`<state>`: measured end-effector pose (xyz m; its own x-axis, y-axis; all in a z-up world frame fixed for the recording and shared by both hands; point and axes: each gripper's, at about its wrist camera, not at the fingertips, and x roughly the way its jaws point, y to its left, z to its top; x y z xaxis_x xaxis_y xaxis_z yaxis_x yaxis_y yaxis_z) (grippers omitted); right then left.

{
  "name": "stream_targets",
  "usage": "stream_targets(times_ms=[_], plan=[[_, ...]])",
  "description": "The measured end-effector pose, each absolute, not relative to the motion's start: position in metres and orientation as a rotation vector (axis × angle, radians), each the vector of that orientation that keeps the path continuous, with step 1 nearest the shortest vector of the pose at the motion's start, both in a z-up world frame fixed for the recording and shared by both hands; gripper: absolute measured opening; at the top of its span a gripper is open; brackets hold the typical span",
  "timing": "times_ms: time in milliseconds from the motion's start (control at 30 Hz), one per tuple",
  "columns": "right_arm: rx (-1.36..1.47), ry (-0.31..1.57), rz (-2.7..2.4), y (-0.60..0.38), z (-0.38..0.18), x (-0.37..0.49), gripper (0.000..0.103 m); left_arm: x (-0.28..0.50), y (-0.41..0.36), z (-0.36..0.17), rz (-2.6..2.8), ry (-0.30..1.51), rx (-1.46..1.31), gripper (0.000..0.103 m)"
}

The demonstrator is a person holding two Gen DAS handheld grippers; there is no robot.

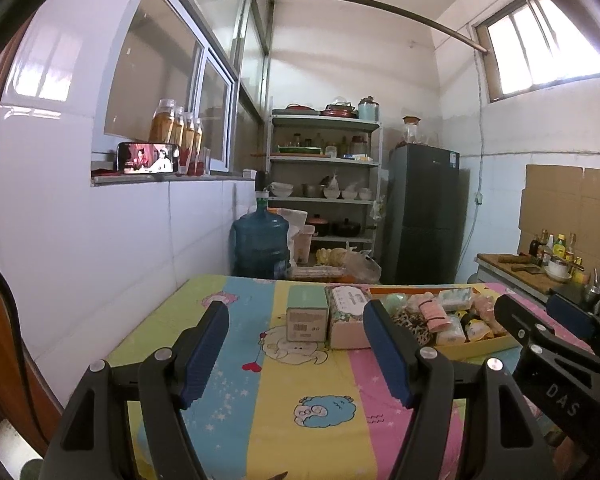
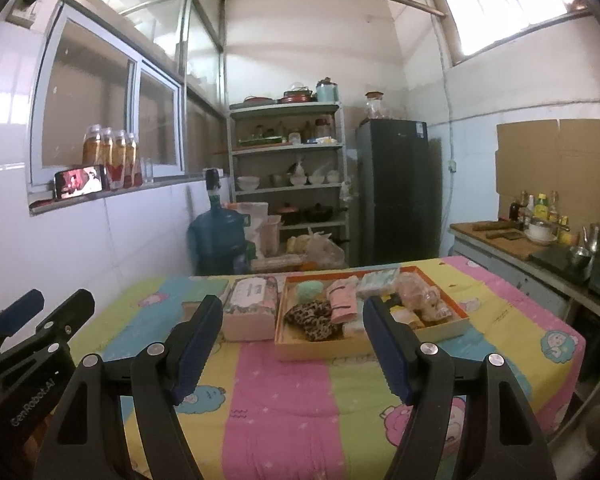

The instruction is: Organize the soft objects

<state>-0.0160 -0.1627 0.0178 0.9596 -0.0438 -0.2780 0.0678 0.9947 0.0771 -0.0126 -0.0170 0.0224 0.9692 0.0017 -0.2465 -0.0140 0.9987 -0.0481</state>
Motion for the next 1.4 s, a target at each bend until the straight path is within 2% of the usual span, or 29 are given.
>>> stream_targets(times_ms=[1400], plan=[[0.083,0.309,-0.030,-0.147,0.013,-0.010,0.074,-0.011,-0.019,0.011,0.004,0.285,-0.039,0.069]])
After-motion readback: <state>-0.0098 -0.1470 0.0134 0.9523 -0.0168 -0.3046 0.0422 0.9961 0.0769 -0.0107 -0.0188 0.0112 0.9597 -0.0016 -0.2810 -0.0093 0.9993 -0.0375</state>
